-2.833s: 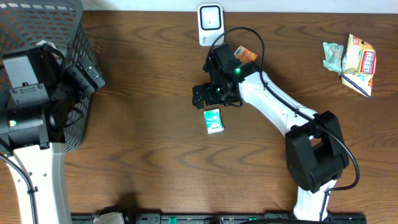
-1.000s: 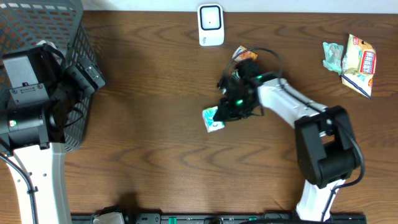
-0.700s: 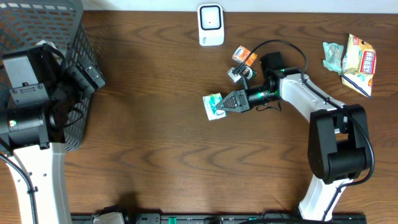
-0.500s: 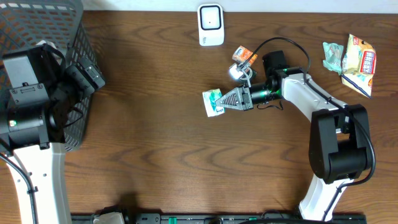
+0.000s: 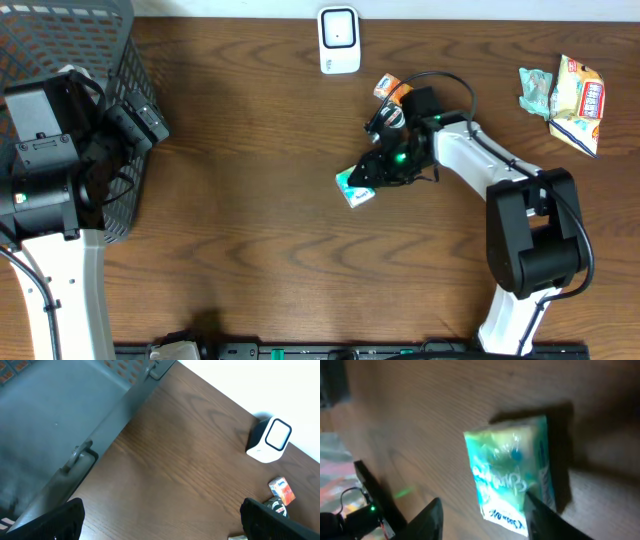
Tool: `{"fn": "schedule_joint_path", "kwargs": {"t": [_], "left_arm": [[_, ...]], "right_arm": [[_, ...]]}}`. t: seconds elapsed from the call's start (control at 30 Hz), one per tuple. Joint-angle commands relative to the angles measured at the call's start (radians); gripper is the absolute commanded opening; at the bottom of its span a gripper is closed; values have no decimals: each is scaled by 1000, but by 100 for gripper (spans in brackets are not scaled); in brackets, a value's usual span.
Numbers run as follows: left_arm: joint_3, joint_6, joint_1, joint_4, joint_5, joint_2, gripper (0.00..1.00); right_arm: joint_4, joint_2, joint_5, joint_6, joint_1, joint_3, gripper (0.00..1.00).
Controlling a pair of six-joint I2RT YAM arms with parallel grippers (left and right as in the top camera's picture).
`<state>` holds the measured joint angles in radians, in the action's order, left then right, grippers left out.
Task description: Scan the item barcode
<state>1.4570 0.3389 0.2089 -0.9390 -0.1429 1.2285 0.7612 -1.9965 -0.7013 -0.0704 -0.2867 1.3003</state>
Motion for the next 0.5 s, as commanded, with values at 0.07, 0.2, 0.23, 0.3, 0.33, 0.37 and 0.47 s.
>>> {"fn": "schedule_joint_path", "kwargs": {"t": [0.07,0.2,0.23,0.3,0.33,0.37,0.47], "left_arm": [[1,-13,4,-3,10,0,98],[1,-13,4,-3,10,0,98],[1,-13,4,-3,10,0,98],[1,-13,4,-3,10,0,98],[1,-13,4,-3,10,0,98],[1,-13,4,-3,10,0,98],[1,-13,4,-3,10,0,97]], "right_arm": [[127,43,107,-67,-3,73,49],[172,114,80,-68,-13,89,56],[175,130,71,-68,-16,89,59],[172,169,3,-66,-26,89,71],[160,182,-42,-63,-29,89,72],[149,189,-69,-64,-31,89,67],[105,193,-172,-75,-41,88,68]]}}
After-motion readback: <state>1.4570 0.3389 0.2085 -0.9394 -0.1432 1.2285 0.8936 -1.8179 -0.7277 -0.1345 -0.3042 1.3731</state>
